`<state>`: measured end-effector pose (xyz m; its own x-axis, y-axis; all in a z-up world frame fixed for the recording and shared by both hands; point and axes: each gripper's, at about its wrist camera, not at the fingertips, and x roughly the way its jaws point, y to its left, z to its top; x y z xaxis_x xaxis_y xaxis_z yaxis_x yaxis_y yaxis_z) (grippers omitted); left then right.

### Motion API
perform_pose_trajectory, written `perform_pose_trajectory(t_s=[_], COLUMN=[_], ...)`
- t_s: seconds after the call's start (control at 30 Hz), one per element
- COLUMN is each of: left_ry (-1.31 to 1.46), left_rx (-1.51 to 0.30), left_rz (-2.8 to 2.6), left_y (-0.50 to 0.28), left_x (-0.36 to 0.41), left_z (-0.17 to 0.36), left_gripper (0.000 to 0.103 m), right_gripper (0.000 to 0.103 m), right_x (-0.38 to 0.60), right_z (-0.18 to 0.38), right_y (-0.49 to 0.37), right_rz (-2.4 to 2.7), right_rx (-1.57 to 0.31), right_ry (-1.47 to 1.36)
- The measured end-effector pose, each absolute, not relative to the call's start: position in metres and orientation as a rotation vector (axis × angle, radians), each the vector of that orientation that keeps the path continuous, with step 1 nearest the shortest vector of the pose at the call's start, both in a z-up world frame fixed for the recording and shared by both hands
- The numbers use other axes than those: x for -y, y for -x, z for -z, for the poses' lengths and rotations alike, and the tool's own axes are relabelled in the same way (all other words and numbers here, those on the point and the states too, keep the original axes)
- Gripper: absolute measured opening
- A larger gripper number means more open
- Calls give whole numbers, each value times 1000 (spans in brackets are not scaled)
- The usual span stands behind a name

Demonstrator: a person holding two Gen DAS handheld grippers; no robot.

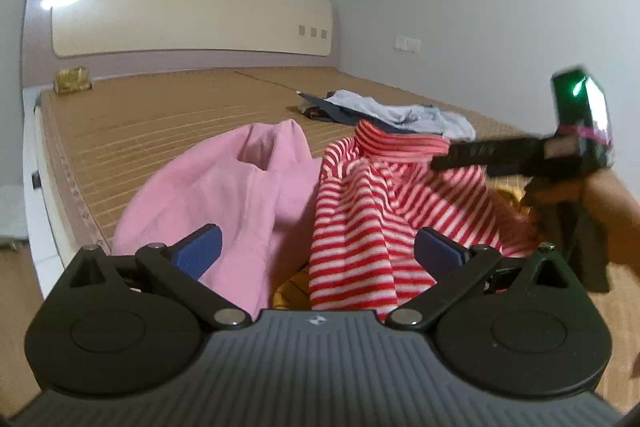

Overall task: Fold clothes
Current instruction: 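Reach both grippers toward the red-and-white striped shirt and grasp it, then lift the striped shirt off the pile with both grippers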

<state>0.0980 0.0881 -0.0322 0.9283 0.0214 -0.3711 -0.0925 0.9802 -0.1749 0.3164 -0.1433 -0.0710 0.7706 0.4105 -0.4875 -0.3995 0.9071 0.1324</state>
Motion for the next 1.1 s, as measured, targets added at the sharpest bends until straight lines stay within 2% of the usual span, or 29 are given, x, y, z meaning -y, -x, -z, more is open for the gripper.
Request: perform_pose_trajectory(t_s=[0.03, 0.07, 0.1, 0.17, 0.2, 0.23, 0.3, 0.6, 0.77, 0.93, 1.1], left_ry=[196, 195, 196, 206, 211, 213, 213, 170, 136, 174, 2], left_rx=[-374, -373, -373, -385, -392, -396, -387, -369, -257, -218, -213], left_rz=[-60, -64, -67, -58, -52, -45, -30, 59, 143, 273, 330], left_y=[-98, -98, -98, -101, -100, -100, -100, -100, -80, -67, -61], left_x=[-90, -91, -92, -94, -94, -94, -92, -72, -69, -78, -45], left_z=[32, 32, 32, 32, 34, 34, 33, 32, 21, 12, 19], left_gripper=[103, 103, 103, 103, 103, 103, 103, 103, 103, 103, 103], right_gripper=[91, 81, 63, 44, 28, 19, 10, 8, 7, 7, 9], right_x=[141, 140, 140, 141, 143, 146, 151, 204, 231, 226, 221], right_z=[74, 77, 80, 83, 81, 79, 75, 15, -14, 27, 82], right_y=[-322, -324, -325, -322, -317, -312, -303, -185, -113, -37, -19], right_rz=[-423, -420, -430, -452, -459, -465, -478, -592, -644, -612, -537], right_rx=[-541, -547, -553, -556, -537, -518, -480, -294, -198, -272, -376], right_ry=[-9, -10, -16, -11, -6, -2, 6, -22, -6, 163, 202])
